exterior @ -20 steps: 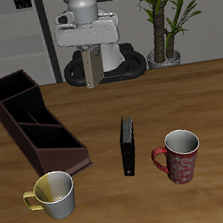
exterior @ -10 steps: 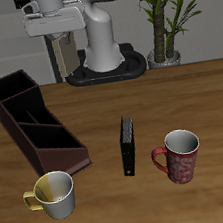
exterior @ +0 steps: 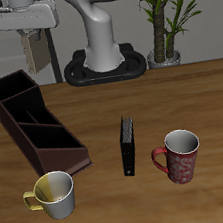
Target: Place the yellow book into the right desk caddy's right compartment and place the red mug into the right desk caddy's left compartment
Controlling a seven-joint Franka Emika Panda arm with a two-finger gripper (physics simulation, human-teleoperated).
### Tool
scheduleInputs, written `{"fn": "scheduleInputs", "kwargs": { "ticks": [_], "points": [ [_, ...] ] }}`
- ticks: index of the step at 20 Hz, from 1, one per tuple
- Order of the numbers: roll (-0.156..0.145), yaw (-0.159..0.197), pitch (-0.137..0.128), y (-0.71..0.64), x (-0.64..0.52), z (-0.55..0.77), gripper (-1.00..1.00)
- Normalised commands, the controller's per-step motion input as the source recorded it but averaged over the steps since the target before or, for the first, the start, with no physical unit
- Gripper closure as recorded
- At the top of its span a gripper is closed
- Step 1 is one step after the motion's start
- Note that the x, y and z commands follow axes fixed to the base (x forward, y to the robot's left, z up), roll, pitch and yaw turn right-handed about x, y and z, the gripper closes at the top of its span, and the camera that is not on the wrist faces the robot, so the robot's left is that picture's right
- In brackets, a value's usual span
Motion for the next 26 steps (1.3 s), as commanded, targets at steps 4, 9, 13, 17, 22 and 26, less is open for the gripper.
{"fn": "scheduleInputs", "kwargs": {
  "ticks": [4,9,13,17,22,26],
  "points": [
    [-0.101,-0.036,-0.013,-0.67,0.10,0.45,1.00],
    [-0.066,-0.100,0.036,-0.49,0.12,0.27,1.00],
    [-0.033,-0.056,0.041,-0.47,0.14,0.17,1.00],
    [-0.022,-0.022,0.023,-0.15,0.21,-0.20,1.00],
    [0.016,0.003,0.025,0.11,0.09,-0.27,1.00],
    [-0.003,-0.001,0.048,0.12,0.12,-0.41,1.00]
  ]
}}
